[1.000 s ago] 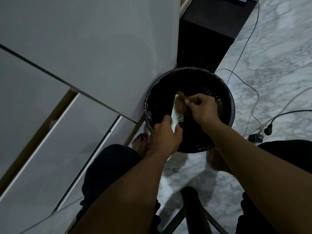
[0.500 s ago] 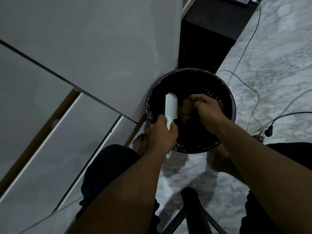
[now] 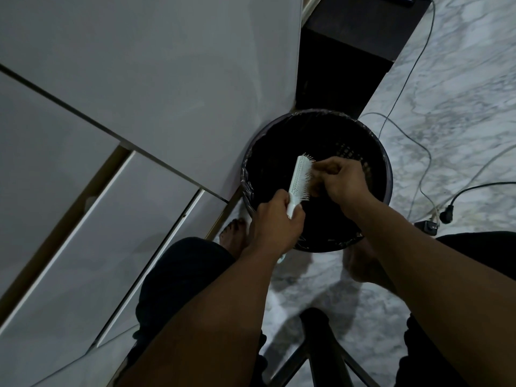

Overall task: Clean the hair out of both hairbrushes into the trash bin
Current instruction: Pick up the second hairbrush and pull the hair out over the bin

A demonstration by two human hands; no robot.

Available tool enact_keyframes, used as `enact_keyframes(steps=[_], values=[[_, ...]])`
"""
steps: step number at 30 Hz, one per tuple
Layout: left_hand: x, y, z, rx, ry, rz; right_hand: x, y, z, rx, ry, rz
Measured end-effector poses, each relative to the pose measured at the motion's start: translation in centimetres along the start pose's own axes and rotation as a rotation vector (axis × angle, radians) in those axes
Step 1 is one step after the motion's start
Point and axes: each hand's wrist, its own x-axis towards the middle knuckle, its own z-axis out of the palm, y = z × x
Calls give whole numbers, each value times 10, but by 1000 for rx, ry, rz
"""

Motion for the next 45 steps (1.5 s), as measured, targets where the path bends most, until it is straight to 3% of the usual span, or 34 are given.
enact_keyframes(steps=[3,6,10,16,20,23,29,32,36,41,45], values=[[0,0,0,17,-4,-17,0,-3,-2,-16,60,7],[0,0,-2,-4,49,-85,3,-16,-10,122,94,82],[3,-1,-4,-48,77,-118,5,-18,-14,209,24,172],[3,1,-3,-43,88,-85,1,-1,-8,-482,35,107],[1,2,-5,11,55,-37,-9,-9,2,-180,-95,26],[-3,6,-7,70,45,-34,-14,-9,9,-192,-93,-135],[-7,10,-13,134,57,6,-11,-4,13,-272,-170,-124],[-8,9,-14,181,36,23,-14,-4,12,-332,-120,-178],[-2,4,-5,41,38,14,-14,-8,9,-345,-51,-236],[3,2,0,-37,59,-9,-16,-13,7,-66,-33,-117],[4,-2,0,-47,82,-17,-10,-24,-2,211,86,151]])
